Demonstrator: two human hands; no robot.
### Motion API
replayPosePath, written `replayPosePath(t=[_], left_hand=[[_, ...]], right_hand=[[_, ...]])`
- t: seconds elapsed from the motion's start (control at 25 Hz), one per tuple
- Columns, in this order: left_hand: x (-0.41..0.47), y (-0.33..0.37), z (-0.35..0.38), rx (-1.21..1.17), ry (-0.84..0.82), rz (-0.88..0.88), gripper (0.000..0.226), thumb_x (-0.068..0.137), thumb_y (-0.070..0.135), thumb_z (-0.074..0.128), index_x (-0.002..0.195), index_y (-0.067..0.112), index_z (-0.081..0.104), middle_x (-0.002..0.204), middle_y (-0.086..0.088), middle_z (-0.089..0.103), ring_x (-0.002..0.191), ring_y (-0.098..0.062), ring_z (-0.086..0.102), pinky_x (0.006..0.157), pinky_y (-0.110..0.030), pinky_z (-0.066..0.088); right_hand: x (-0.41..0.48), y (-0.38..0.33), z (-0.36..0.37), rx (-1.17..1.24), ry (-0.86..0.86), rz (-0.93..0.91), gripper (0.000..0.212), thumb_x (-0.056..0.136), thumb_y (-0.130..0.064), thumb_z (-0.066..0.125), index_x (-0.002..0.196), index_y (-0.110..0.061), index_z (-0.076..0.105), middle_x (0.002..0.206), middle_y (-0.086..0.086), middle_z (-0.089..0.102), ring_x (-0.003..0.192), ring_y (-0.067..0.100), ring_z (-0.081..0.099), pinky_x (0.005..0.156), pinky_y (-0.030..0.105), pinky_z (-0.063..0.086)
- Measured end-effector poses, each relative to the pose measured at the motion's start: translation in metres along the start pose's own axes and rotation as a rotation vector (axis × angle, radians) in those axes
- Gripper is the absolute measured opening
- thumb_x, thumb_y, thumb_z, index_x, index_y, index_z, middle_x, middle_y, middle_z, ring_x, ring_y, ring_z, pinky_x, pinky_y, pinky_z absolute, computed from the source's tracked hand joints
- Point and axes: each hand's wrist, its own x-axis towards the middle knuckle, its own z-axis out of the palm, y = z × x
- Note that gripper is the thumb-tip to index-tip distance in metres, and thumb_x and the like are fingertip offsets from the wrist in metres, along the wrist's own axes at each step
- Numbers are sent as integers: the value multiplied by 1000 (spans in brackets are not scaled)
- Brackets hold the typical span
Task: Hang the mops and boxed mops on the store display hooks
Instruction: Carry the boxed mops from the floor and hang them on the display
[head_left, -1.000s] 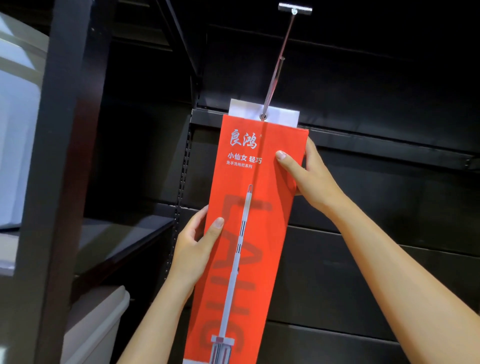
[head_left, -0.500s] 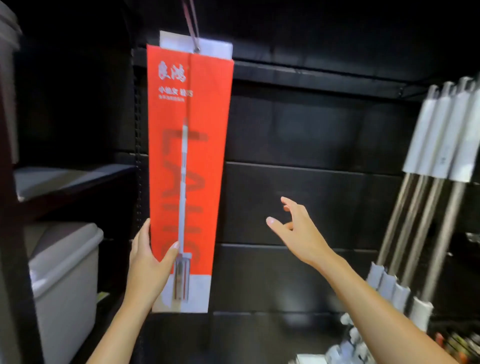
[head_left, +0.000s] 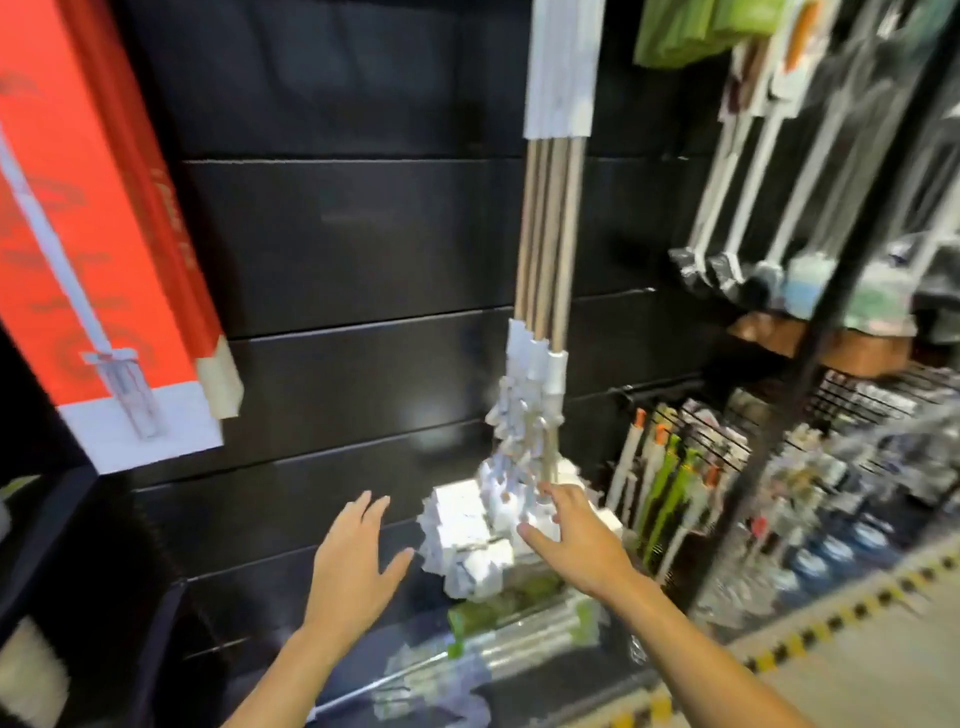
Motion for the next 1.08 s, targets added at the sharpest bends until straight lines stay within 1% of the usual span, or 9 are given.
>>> replayPosePath(t=[0.12, 0.2, 0.28, 0.4, 0.48, 0.6, 0.72, 0.84, 1.08], left_hand=[[-16, 80, 55, -30, -126, 158, 76, 89, 62, 60, 153, 22, 47, 161, -6, 44, 149, -31, 42, 119, -47, 41], [-24, 138, 91, -22, -207, 270, 80, 88, 66, 52, 155, 23, 44, 164, -7, 40, 152, -32, 38, 121, -49, 37], [-33, 191, 120, -24, -306, 369, 80, 92, 63, 56, 159, 24, 37, 169, -5, 31, 156, -31, 30, 125, -49, 31], [-49, 282, 173, -19, -441, 551, 80, 93, 62, 54, 162, 29, 30, 172, -1, 24, 159, -27, 24, 127, -46, 27], [-61, 340, 207, -26, -511, 651, 81, 93, 66, 49, 162, 33, 26, 173, 2, 18, 161, -24, 17, 128, -46, 24], [-79, 422, 265, -38, -631, 762, 78, 99, 65, 49, 164, 35, 19, 175, 5, 9, 162, -21, 7, 130, -48, 18], [-92, 503, 324, -64, -726, 874, 79, 99, 65, 49, 164, 35, 16, 175, 5, 8, 162, -22, 7, 129, -47, 16], [-101, 589, 378, -61, -812, 994, 78, 99, 64, 46, 164, 34, 15, 175, 5, 6, 162, -21, 7, 129, -45, 14], [-129, 756, 448, -60, -920, 1239, 75, 101, 60, 45, 164, 34, 15, 175, 5, 4, 162, -22, 5, 131, -45, 11]], right_hand=[[-60, 71, -24, -18, 2, 100, 76, 87, -73, 52, 149, -32, 39, 148, -3, 40, 128, 21, 57, 103, 42, 50], [-99, 114, -46, -31, 20, 183, 75, 91, -71, 52, 152, -29, 38, 148, -3, 39, 130, 20, 53, 104, 39, 49], [-132, 152, -64, -65, 51, 278, 73, 94, -67, 53, 153, -27, 37, 146, -3, 38, 130, 21, 53, 103, 39, 49], [-190, 212, -99, -71, 134, 456, 75, 91, -70, 50, 153, -31, 35, 146, -5, 38, 122, 21, 60, 97, 40, 51], [-226, 252, -120, -66, 189, 561, 73, 91, -69, 51, 153, -32, 35, 147, -6, 39, 127, 20, 57, 99, 42, 52], [-277, 312, -155, -70, 268, 711, 71, 95, -65, 52, 154, -29, 35, 152, -8, 36, 135, 19, 50, 99, 39, 51], [-316, 375, -194, -82, 320, 844, 70, 96, -63, 52, 155, -29, 35, 153, -7, 36, 134, 19, 51, 100, 37, 49], [-343, 433, -242, -79, 353, 969, 70, 96, -62, 54, 155, -27, 36, 155, -5, 36, 135, 19, 51, 105, 36, 48], [-382, 537, -335, 3, 516, 1164, 68, 96, -58, 58, 154, -27, 38, 154, -3, 38, 130, 19, 54, 105, 35, 48]])
